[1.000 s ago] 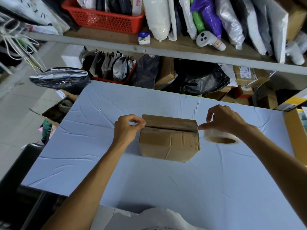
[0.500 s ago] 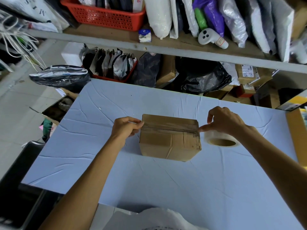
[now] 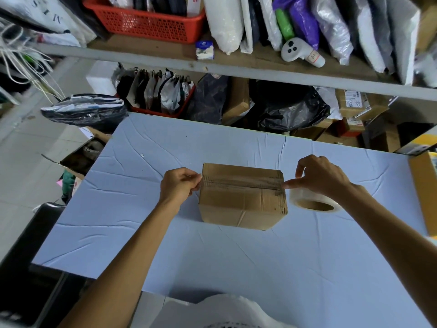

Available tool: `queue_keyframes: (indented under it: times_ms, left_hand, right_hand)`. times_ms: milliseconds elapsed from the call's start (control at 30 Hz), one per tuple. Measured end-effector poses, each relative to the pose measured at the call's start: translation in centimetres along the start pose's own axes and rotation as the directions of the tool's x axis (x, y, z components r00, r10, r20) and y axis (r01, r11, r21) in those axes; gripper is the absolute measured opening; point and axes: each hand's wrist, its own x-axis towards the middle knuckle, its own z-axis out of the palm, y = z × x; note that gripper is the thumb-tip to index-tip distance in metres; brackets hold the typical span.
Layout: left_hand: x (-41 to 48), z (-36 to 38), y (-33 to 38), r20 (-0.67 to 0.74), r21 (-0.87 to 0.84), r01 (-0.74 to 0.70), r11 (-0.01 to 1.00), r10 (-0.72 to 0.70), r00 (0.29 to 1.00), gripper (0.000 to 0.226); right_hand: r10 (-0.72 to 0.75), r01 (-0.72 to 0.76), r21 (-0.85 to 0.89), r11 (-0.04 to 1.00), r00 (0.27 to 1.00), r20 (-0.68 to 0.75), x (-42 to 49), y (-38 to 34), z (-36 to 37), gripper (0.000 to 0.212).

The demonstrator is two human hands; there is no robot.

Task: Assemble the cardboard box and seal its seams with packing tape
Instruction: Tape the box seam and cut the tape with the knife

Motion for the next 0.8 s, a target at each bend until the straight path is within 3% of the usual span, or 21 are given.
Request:
queue_keyframes:
  times_ms: [167,300,367,433,567,667,800]
  left_hand:
    - [-0.9,1.0,-1.1,-0.108,-0.017,-0.104,0.994,0.101,0.989,0.005]
    - [-0.6,1.0,-1.2,-0.116,-0.051,-0.094,0.994,0.088,0.989,0.049]
    - [-0.5,0.8,-1.3,-0.117,-0.018,-0.064,0.998,0.062,0.991,0.058]
    - [-0.7,0.6,-1.4,-0.174,0.050,-0.071,0.996,0.079,0.982,0.052]
    - [-1.7,0.4,-0.9,-0.145,0.145,-0.294,0.945,0.315,0.938,0.017]
    - [-2.3,0.5,0.0,-0.103,0.304,-0.358,0.883,0.404,0.909,0.008]
    - [-3.0,0.7,0.2,-0.098,0.507,-0.343,0.791,0.449,0.888,0.013]
  right_hand:
    - [-0.020,0.021,0.034,0.999,0.999,-0.032,0.1,0.6,0.7,0.053]
    - [-0.001,0.003,0.104,0.995,1.000,-0.011,0.2,1.1,1.0,0.058]
    - [0.000,0.001,0.102,0.995,1.000,-0.004,0.2,1.1,1.1,0.060]
    - [0.000,0.000,0.095,0.995,1.000,-0.007,0.2,1.1,1.1,0.061]
    - [0.000,0.001,0.080,0.997,1.000,-0.016,0.1,1.0,1.1,0.060]
    - [0.004,-0.004,0.078,0.997,1.000,0.003,0.0,0.9,1.0,0.061]
    - [0.001,-0.001,0.065,0.998,1.000,0.003,-0.2,0.8,0.9,0.061]
